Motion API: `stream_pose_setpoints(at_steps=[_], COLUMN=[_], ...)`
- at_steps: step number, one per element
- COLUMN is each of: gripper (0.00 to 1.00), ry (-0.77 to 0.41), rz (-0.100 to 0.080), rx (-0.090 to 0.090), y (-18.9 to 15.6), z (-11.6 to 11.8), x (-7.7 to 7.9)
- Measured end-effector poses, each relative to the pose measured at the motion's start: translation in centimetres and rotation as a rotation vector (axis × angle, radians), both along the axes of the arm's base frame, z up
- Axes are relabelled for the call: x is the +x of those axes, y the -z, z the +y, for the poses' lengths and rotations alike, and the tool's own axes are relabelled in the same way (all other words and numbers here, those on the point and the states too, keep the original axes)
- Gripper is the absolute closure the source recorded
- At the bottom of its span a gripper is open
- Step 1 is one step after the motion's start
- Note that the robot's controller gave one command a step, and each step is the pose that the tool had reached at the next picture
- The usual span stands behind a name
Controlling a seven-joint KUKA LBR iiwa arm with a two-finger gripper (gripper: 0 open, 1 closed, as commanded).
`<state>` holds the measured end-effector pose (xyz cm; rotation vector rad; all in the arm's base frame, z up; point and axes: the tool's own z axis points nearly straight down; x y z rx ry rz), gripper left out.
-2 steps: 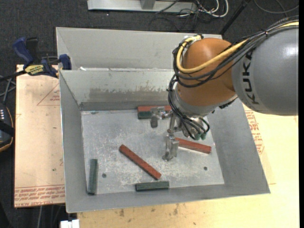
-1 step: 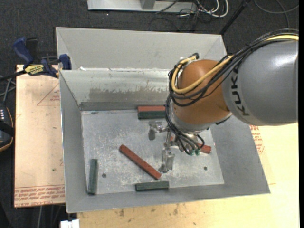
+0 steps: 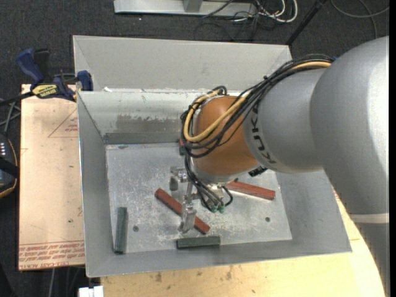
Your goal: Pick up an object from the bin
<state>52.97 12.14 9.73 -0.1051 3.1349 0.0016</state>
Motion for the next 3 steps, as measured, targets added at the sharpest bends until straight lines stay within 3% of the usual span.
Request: stream_pose_setpoints(at_steps=[1,2,3], gripper=[1.0,1.0,1.0], ry=[0.256,0.257,0.166], rz=[0.003,0.003,0.0], rx=[0.001,0.001,0.001], y=[2.6,2.6,-13.3], z=[-3.5,-3.5,-2.2], x=[-1.7,-1.7,-3.1])
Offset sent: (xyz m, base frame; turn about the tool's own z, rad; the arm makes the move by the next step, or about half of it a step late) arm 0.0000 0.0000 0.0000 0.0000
